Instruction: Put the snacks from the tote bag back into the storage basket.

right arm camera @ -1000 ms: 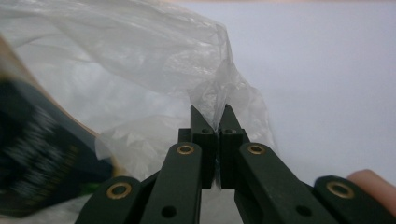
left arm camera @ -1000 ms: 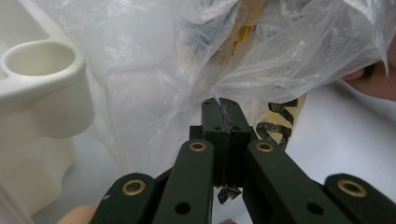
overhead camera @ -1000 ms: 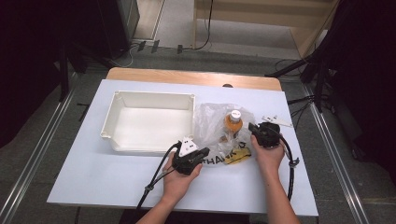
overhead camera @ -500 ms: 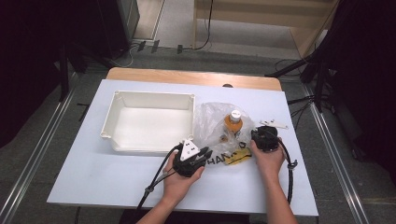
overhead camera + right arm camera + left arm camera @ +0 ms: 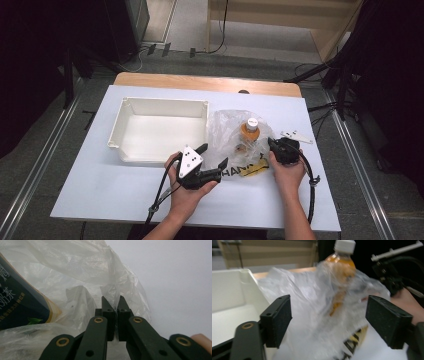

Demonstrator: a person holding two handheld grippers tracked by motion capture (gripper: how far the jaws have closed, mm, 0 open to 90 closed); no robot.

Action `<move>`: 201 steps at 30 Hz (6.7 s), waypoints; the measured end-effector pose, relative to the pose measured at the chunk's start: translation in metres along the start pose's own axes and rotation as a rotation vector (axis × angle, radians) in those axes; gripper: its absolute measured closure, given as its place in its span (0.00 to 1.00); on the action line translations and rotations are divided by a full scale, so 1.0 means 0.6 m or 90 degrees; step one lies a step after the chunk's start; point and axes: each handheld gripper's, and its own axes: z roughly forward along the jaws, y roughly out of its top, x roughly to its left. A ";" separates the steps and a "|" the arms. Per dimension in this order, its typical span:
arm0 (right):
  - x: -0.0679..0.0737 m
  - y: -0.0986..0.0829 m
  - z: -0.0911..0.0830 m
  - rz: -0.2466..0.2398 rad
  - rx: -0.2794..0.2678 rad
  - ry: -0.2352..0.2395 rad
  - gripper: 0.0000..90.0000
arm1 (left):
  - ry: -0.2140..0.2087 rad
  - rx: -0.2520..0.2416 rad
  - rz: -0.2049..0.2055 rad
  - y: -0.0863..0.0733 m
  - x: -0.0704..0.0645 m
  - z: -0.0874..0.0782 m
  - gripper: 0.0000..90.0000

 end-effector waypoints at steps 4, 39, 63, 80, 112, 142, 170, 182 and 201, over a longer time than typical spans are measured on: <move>0.002 -0.001 -0.001 -0.005 0.000 0.001 1.00 | 0.025 0.050 0.026 0.023 -0.013 0.030 0.13; 0.003 -0.002 -0.003 -0.018 -0.007 -0.002 1.00 | 0.004 0.228 0.051 -0.057 -0.011 0.087 0.81; 0.005 -0.003 -0.005 -0.025 -0.012 -0.002 1.00 | 0.013 0.230 0.058 -0.037 -0.031 0.093 0.82; -0.003 -0.004 -0.027 0.015 -0.063 0.002 0.67 | 0.009 0.289 0.023 -0.070 0.008 0.103 1.00; 0.161 -0.030 -0.037 -0.107 0.034 0.167 1.00 | -0.011 0.264 0.009 -0.071 0.010 0.093 0.95; 0.146 -0.041 -0.032 -0.061 0.054 0.161 1.00 | -0.034 0.285 -0.026 -0.063 0.019 0.101 0.98; 0.178 -0.043 -0.010 -0.080 0.113 0.138 1.00 | -0.060 0.185 -0.031 -0.049 0.018 0.067 0.57; 0.168 -0.045 -0.042 -0.085 0.036 0.150 0.99 | -0.030 0.293 -0.014 -0.068 0.020 0.100 0.93; 0.123 0.024 -0.140 -0.057 -0.155 0.086 0.52 | -0.022 0.292 -0.007 -0.070 0.016 0.102 1.00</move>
